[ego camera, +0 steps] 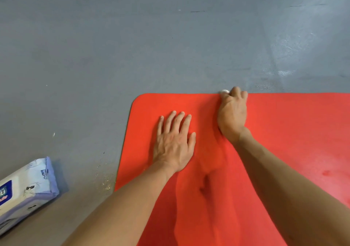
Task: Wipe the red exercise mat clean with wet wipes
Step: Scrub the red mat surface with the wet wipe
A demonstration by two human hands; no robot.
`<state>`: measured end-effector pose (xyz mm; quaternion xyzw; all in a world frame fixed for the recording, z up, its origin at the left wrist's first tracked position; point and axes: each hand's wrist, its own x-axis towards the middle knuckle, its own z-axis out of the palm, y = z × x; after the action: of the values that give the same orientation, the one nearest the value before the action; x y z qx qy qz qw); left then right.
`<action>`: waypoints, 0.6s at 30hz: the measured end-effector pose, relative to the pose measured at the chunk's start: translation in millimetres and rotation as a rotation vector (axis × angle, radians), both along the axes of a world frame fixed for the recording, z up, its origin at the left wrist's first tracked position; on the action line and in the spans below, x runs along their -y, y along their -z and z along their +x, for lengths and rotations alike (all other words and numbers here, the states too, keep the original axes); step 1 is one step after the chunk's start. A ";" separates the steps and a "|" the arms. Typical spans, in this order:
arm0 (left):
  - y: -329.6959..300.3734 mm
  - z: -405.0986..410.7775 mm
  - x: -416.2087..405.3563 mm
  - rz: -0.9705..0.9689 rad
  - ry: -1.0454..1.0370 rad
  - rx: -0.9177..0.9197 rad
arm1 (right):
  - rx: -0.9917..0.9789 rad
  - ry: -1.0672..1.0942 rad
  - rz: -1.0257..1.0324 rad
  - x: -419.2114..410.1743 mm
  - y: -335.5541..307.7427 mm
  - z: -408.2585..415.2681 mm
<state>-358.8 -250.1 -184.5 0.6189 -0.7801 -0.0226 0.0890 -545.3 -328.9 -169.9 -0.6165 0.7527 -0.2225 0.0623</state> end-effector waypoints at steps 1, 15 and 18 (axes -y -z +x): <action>0.2 0.3 -0.2 0.002 0.002 -0.002 | 0.007 -0.084 -0.006 1.0 -1.2 18.1; 0.8 0.9 0.5 -0.011 -0.003 -0.002 | -0.117 -0.089 0.014 -20.6 -3.0 -73.6; 0.7 1.5 0.2 -0.023 -0.002 -0.002 | -0.095 -0.050 0.018 -39.7 -1.0 -70.5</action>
<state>-357.4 -250.3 -185.2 0.6186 -0.7796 -0.0139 0.0969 -615.8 -289.2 -169.0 -0.6443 0.7412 -0.1845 0.0378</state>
